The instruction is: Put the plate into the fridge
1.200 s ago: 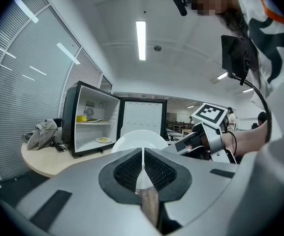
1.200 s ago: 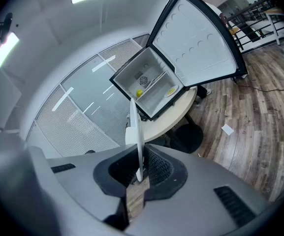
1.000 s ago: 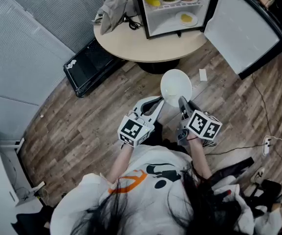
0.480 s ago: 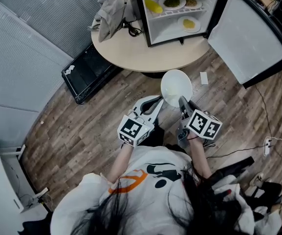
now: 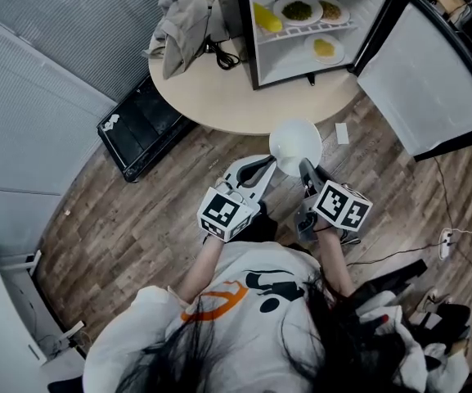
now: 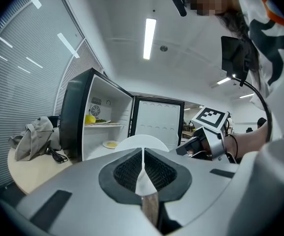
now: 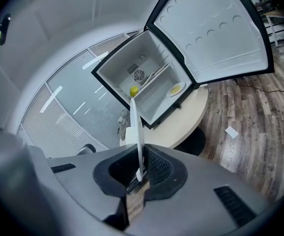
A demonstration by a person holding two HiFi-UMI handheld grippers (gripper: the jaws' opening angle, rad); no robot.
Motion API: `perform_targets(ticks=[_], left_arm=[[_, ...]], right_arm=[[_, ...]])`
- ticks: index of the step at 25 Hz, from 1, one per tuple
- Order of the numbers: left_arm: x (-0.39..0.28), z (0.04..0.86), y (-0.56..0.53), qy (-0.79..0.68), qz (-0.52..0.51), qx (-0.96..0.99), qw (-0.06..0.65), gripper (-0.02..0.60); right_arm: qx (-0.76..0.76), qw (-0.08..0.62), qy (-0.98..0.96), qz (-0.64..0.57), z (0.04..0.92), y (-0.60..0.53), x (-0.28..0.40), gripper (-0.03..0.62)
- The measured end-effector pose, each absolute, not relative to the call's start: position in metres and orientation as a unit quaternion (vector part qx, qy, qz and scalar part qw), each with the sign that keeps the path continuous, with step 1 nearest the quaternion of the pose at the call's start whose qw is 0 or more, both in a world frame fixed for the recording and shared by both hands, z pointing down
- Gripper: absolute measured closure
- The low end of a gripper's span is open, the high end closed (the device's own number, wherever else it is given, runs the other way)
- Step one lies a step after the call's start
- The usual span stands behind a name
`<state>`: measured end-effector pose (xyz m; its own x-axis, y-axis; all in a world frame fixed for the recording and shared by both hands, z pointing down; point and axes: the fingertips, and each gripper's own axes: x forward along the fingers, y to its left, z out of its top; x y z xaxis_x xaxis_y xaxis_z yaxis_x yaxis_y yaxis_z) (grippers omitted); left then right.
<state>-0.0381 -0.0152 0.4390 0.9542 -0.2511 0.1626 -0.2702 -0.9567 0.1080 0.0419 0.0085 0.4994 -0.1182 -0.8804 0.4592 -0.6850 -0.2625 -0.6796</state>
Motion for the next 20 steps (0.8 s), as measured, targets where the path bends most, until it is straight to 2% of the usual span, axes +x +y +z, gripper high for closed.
perform_targets(ticks=[20], left_arm=[[-0.041, 0.442, -0.078, -0.086, 0.059, 0.991, 0.078, 0.571]], right_arm=[[-0.689, 0.129, 0.556, -0.448, 0.500, -0.044, 0.043, 0.563]])
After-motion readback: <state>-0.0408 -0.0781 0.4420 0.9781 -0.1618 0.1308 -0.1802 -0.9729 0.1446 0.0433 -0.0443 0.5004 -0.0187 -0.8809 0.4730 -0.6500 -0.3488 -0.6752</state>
